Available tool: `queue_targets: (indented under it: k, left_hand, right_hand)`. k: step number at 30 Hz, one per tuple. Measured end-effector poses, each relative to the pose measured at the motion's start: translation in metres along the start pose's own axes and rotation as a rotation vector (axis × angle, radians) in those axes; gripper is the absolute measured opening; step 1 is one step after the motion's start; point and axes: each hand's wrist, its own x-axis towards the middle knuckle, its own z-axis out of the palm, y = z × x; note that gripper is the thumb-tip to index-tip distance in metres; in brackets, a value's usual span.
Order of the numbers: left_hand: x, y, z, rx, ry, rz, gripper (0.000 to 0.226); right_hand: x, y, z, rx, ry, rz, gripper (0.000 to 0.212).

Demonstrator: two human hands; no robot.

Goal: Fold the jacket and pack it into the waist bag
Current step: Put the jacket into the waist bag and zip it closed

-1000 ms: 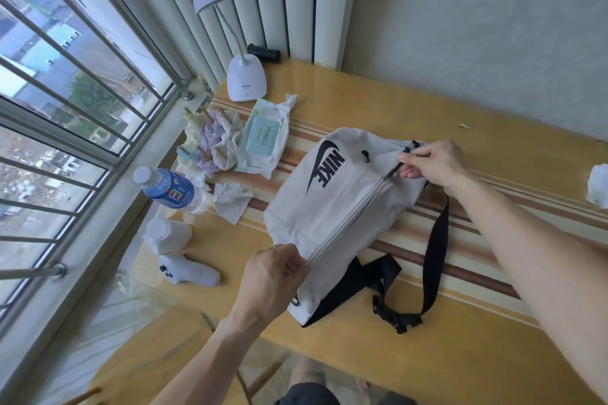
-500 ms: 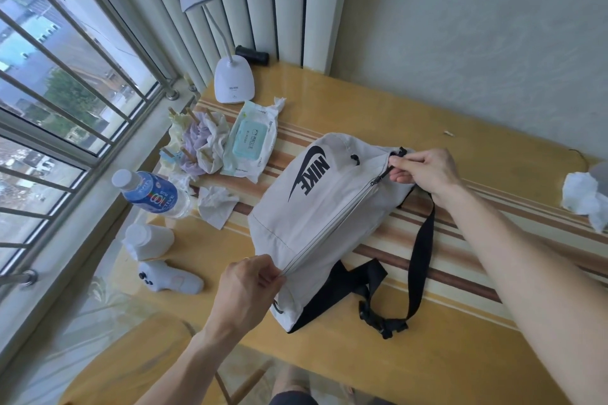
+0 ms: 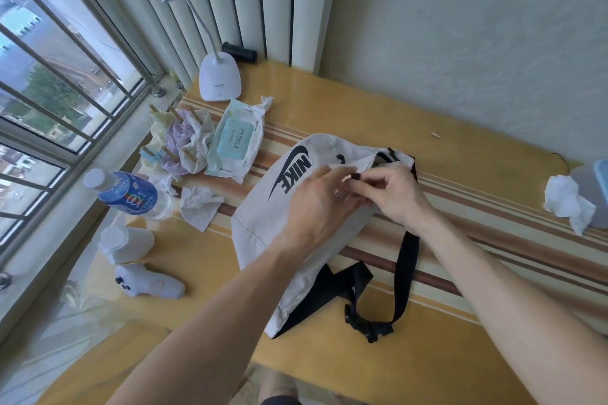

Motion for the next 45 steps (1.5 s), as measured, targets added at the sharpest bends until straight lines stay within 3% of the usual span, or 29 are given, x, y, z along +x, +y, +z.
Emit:
queue_targets:
  k: [4, 9, 15, 21, 24, 27, 33, 37, 39, 42, 45]
  left_hand:
    - [0.023, 0.003, 0.021, -0.049, 0.006, 0.015, 0.022]
    - [0.020, -0.011, 0.017, -0.147, 0.069, -0.147, 0.008]
    - [0.006, -0.022, 0.011, -0.135, 0.037, -0.199, 0.013]
    - [-0.032, -0.045, -0.015, -0.143, -0.033, -0.364, 0.008]
    - [-0.022, -0.028, -0.020, -0.385, -0.012, -0.438, 0.007]
    - [-0.008, -0.004, -0.009, -0.576, -0.024, -0.369, 0.009]
    - [-0.014, -0.005, 0.000, -0.682, 0.035, -0.288, 0.017]
    - [-0.029, -0.003, 0.001, -0.526, 0.046, -0.091, 0.045]
    - [-0.037, -0.012, 0.003, -0.265, 0.052, -0.018, 0.049]
    - [-0.044, -0.029, 0.009, 0.070, 0.058, -0.027, 0.022]
    - [-0.046, -0.039, 0.010, 0.128, 0.049, -0.053, 0.002]
  right_hand:
    - [0.000, 0.009, -0.011, -0.091, -0.043, 0.011, 0.007]
    - [0.010, 0.039, -0.004, -0.434, -0.108, 0.042, 0.034]
    - [0.027, 0.066, -0.017, -0.737, -0.102, -0.138, 0.013]
    - [0.015, 0.062, -0.034, -0.827, -0.069, -0.191, 0.007]
    - [0.002, 0.038, -0.014, -0.905, -0.080, -0.270, 0.035]
    - [-0.003, 0.018, 0.009, -0.794, -0.034, -0.403, 0.038]
    - [-0.010, 0.002, 0.013, -0.426, 0.000, -0.253, 0.014]
    - [-0.007, 0.001, 0.011, -0.305, -0.056, -0.123, 0.024]
    - [-0.005, 0.001, 0.006, -0.257, -0.069, -0.087, 0.018]
    - [0.000, 0.001, -0.007, -0.251, -0.059, -0.011, 0.009]
    - [0.015, 0.010, -0.029, -0.303, 0.018, 0.100, 0.008]
